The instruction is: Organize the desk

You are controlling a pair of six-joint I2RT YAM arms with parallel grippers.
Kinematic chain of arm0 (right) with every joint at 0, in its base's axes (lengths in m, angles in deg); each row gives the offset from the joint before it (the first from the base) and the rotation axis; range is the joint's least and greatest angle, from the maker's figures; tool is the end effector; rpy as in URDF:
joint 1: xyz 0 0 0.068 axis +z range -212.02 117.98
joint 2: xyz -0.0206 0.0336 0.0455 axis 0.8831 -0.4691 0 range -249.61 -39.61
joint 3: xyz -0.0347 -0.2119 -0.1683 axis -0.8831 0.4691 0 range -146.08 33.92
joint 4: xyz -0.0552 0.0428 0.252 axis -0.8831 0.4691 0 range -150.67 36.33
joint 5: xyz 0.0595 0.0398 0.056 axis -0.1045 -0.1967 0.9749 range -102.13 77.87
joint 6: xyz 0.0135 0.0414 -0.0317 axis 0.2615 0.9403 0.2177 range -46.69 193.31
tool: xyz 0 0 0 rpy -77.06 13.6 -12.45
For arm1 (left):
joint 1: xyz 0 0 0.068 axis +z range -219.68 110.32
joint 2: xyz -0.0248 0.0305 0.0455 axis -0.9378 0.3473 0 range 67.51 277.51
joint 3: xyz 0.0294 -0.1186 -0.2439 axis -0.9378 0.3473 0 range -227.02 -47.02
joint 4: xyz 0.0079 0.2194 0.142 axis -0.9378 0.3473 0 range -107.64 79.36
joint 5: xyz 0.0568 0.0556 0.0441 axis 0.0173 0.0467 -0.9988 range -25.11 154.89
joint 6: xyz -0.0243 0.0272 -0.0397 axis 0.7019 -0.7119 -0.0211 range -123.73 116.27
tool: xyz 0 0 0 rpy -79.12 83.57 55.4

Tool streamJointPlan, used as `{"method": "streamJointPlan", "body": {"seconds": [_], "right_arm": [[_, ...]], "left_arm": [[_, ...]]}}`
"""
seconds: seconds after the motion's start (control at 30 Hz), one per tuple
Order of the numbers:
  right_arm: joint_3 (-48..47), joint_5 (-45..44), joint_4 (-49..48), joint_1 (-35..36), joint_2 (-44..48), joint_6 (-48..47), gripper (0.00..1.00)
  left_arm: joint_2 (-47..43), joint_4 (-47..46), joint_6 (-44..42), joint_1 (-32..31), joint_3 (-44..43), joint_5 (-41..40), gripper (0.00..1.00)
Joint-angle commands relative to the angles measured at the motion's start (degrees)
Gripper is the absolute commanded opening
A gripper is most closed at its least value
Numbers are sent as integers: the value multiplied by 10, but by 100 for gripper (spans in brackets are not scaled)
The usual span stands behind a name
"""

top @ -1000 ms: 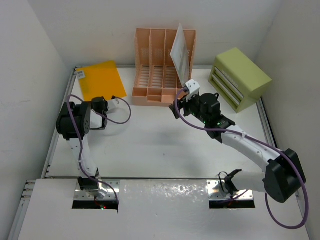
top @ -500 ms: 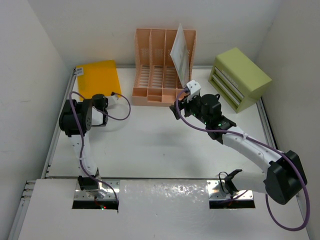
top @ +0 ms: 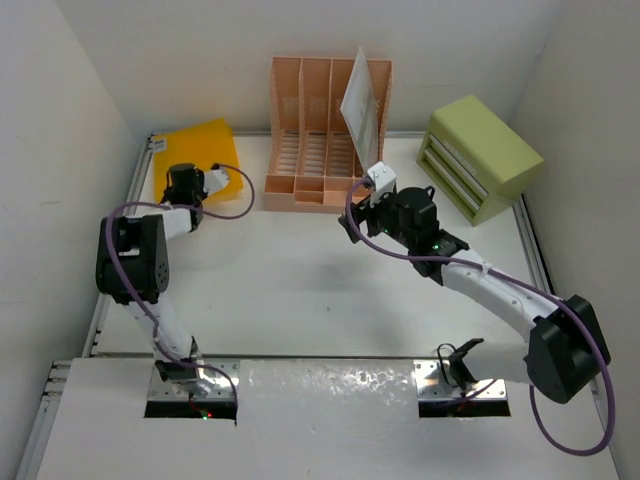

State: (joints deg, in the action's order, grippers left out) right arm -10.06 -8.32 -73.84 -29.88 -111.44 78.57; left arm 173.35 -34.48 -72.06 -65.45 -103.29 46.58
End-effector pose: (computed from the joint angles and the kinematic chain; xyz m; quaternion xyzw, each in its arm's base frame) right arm 0.2428 0.1555 0.2753 -0.2037 0.7648 0.2208 0.5700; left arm 0.3854 0.0397 0.1616 0.3952 0.7749 0.3925 0.2988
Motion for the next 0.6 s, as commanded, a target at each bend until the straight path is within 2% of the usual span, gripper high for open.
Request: {"method": "streamJointPlan", "body": {"seconds": [0.0,0.1,0.17,0.37,0.5,0.57], "right_arm": [[-24,29,-10,4,-16,-6,83],[-24,59,-18,4,-24,-2,83],[-25,102,-22,5,-30,-16,82],[-44,221,-42,37,-62,-95,82],[-63,197,-61,83,-96,-167,83],[-82,210,-65,92,-132,-184,84]], "left_arm": [[-53,101,30,16,-5,21,0],[-92,152,34,18,4,37,0],[-131,217,37,19,-1,62,0],[-236,394,34,19,-61,112,0],[-308,494,-2,19,-63,108,0],[-310,541,1,19,-98,111,0]]}}
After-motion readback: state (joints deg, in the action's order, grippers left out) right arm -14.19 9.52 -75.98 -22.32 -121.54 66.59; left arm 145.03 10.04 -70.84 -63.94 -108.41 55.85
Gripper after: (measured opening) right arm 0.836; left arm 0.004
